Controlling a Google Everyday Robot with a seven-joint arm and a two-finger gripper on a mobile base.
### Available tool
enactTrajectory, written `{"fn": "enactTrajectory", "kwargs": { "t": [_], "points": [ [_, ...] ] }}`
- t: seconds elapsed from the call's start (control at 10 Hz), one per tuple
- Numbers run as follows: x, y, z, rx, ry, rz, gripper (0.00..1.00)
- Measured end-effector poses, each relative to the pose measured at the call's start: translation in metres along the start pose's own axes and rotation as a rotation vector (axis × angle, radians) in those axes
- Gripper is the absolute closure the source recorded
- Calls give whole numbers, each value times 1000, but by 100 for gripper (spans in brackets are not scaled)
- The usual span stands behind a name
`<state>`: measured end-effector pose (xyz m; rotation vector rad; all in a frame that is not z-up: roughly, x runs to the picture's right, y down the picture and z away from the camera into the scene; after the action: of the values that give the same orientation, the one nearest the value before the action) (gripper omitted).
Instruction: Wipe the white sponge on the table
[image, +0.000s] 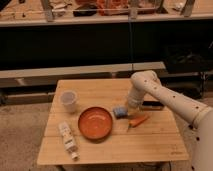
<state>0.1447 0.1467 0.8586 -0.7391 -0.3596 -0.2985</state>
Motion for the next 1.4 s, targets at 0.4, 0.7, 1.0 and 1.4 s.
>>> {"fn": "enactTrajectory", "kwargs": {
  "t": [0.4, 0.7, 1.0, 1.4],
  "points": [
    [9, 1, -5, 13, -14, 58, 100],
    [15, 4, -7, 17, -23, 95, 100],
    [17, 0, -8, 22, -28, 123, 100],
    [22, -2, -11, 27, -38, 187, 100]
  ]
}}
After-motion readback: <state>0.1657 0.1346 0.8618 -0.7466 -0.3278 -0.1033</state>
